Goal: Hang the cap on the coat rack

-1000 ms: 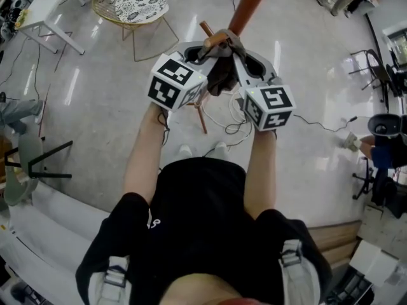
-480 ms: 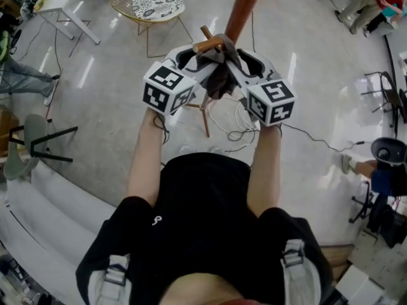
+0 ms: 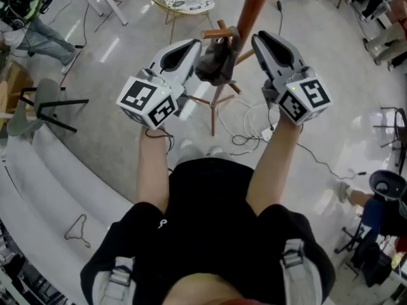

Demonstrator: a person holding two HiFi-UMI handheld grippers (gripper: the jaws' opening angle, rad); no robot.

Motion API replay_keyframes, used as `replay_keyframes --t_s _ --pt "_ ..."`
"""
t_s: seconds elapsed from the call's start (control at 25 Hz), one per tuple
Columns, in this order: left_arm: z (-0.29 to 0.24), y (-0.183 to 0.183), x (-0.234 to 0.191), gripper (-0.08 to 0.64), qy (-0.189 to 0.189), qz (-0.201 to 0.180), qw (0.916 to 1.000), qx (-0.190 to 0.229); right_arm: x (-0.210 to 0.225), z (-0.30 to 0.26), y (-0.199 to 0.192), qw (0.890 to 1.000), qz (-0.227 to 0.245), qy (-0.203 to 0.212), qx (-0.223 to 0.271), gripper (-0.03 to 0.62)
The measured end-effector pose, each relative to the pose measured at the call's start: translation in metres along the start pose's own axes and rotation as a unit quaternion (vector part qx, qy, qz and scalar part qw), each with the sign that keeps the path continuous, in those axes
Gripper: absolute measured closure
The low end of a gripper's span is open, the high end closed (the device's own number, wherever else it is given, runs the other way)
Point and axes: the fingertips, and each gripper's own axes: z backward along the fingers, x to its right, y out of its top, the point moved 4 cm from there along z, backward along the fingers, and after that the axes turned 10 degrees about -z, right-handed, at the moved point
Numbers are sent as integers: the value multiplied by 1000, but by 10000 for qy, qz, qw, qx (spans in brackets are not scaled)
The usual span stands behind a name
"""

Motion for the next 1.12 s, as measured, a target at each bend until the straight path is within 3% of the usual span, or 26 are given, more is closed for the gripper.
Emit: replay_keyframes --t_s 0.04,0.16,0.28,0.44,0.96,1.12 --pt "2 4 5 561 105 8 9999 57 -2 3 6 9996 -15 -128 255 579" --pt "5 4 22 561 663 200 9976 83 -13 15 6 9964 -126 -492 677 594" --pt "7 -6 31 561 1421 305 9893 -110 -21 21 -13 9945 -184 -894 511 597" --pt "9 -6 47 561 1970 69 9803 -152 -31 30 -23 9955 -92 -875 352 597" --pt "13 10 71 561 2088 -192 9777 -71 -50 40 -24 9974 92 -680 208 596" --pt "16 6 69 561 2112 -92 9774 -95 -52 41 -25 9982 134 -559 150 595"
